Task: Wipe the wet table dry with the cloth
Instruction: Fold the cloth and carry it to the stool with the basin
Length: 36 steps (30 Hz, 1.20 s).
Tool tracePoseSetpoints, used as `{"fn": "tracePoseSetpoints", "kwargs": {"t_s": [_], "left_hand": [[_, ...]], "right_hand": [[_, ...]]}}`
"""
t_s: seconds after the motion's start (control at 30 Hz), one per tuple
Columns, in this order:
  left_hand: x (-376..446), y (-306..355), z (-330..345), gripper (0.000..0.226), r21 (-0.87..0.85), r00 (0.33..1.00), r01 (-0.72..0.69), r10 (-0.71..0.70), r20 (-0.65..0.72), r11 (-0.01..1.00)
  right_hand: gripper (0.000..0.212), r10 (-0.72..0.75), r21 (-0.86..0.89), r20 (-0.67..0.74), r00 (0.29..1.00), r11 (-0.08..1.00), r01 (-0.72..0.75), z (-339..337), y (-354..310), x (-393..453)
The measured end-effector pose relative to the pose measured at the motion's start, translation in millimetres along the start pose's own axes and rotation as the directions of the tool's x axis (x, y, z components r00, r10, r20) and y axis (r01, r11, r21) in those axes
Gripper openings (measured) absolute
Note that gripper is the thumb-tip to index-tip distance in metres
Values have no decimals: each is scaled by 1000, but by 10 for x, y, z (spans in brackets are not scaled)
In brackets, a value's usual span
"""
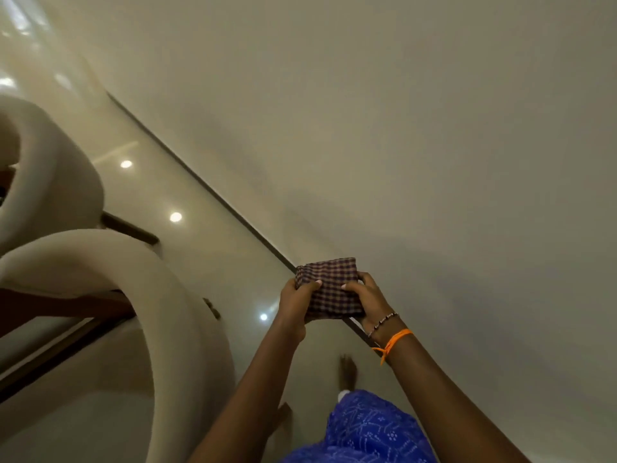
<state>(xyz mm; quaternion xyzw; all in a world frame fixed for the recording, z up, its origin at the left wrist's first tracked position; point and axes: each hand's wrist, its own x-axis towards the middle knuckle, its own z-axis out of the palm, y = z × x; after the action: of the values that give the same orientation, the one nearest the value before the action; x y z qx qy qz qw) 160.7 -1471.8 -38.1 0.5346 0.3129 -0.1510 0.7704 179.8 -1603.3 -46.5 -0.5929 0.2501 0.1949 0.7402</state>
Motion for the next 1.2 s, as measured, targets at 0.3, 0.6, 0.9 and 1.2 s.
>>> {"fn": "tracePoseSetpoints", "kwargs": {"t_s": [0.3, 0.6, 0.9, 1.2], "left_hand": [[1103, 1177, -85, 41, -96, 972, -56, 32, -232, 994], [2135, 2178, -993, 35, -281, 916, -124, 2, -400, 952], [3404, 3615, -2451, 34, -401, 904, -125, -62, -423, 908], [4752, 5169, -3816, 32, -450, 838, -165, -116, -533, 878]], "right_hand": [[36, 154, -167, 186, 970, 978, -123, 1053, -876, 1456], [34, 305, -349, 344, 888, 919, -180, 2646, -1245, 2642], [19, 376, -475, 392, 840, 864, -166, 4938, -1605, 3757], [14, 403, -524, 432, 807, 840, -139, 7164, -2006, 4938]]}}
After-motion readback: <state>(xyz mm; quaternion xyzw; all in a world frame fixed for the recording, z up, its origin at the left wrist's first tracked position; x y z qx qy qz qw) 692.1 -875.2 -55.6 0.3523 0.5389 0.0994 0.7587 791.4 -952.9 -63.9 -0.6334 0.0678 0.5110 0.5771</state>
